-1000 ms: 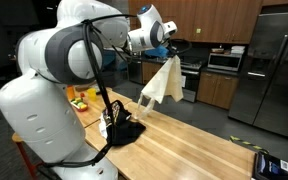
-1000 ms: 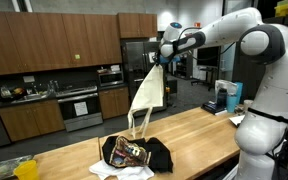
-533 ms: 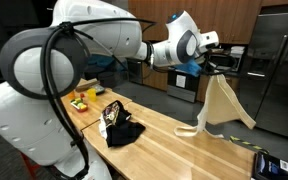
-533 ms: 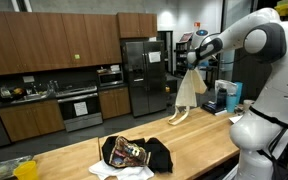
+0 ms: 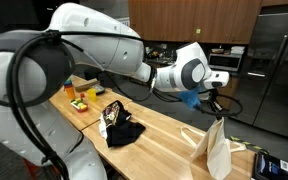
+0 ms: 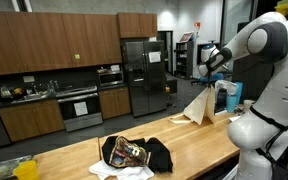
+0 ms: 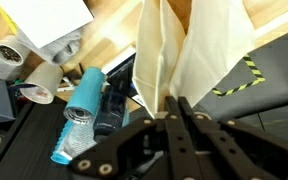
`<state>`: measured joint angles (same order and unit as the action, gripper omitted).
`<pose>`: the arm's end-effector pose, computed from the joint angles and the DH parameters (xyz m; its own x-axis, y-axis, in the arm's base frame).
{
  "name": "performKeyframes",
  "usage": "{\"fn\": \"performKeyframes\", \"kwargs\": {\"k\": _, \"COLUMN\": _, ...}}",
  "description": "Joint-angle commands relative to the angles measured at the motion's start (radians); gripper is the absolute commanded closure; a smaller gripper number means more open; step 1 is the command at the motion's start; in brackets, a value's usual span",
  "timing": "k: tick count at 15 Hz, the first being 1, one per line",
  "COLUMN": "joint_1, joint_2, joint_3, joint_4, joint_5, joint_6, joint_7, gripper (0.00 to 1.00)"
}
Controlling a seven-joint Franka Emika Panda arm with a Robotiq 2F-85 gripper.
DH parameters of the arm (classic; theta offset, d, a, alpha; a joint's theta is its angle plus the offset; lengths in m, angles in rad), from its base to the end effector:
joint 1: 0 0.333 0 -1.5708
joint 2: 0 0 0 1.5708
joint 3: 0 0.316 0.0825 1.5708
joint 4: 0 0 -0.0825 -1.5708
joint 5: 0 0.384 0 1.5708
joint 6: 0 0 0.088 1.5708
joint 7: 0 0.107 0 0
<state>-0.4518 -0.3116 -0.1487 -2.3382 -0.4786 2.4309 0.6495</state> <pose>0.3983 -0.2795 0.4989 0.5279 -0.6954 0.4875 -0.8243 -0.5578 0.0970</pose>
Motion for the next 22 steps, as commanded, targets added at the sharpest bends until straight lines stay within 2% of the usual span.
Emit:
{"fn": "performKeyframes", "kwargs": {"k": 1, "joint_1": 0.013, "joint_2": -0.151, "joint_3": -0.041, "joint_4": -0.02, "joint_5": 0.034, "joint_6": -0.113, "joint_7": -0.174, "gripper": 0.99}}
{"fn": "performKeyframes", "kwargs": {"k": 6, "joint_1": 0.027, "joint_2": -0.393, "joint_3": -0.077, "joint_4": -0.071, "joint_5": 0.034, "joint_6": -0.172, "joint_7": -0.501, "gripper": 0.99}}
{"fn": "performKeyframes", "kwargs": {"k": 7, "joint_1": 0.03, "joint_2": -0.418, "joint_3": -0.079, "joint_4": -0.077, "joint_5": 0.046, "joint_6": -0.195, "joint_7": -0.533, "gripper": 0.99}}
{"fn": "performKeyframes", "kwargs": {"k": 8, "joint_1": 0.001, "joint_2": -0.329, "joint_3": -0.056, "joint_4": -0.03, "joint_5": 0.034, "joint_6": -0.17, "joint_7": -0.456, "gripper": 0.94}}
{"fn": "performKeyframes", "kwargs": {"k": 11, "joint_1": 0.009, "joint_2": -0.412, "joint_3": -0.065, "joint_4": -0.071, "joint_5": 0.041, "joint_6": -0.194, "joint_7": -0.513, "gripper": 0.94}}
{"fn": "performKeyframes", "kwargs": {"k": 18, "joint_1": 0.014, "joint_2": -0.411, "joint_3": -0.064, "joint_4": -0.083, "joint_5": 0.042, "joint_6": -0.194, "joint_7": -0.515, "gripper": 0.94}}
{"fn": "performKeyframes", "kwargs": {"k": 19, "joint_1": 0.014, "joint_2": -0.411, "joint_3": -0.064, "joint_4": -0.083, "joint_5": 0.042, "joint_6": -0.194, "joint_7": -0.515, "gripper": 0.99}}
{"fn": "performKeyframes", "kwargs": {"k": 20, "joint_1": 0.016, "joint_2": -0.413, "joint_3": -0.061, "joint_4": -0.096, "joint_5": 0.043, "joint_6": -0.221, "joint_7": -0.524, "gripper": 0.99}}
{"fn": "performKeyframes", "kwargs": {"k": 22, "joint_1": 0.063, "joint_2": -0.443, "joint_3": -0.102, "joint_4": -0.164, "joint_5": 0.057, "joint_6": -0.252, "joint_7": -0.655, "gripper": 0.99}}
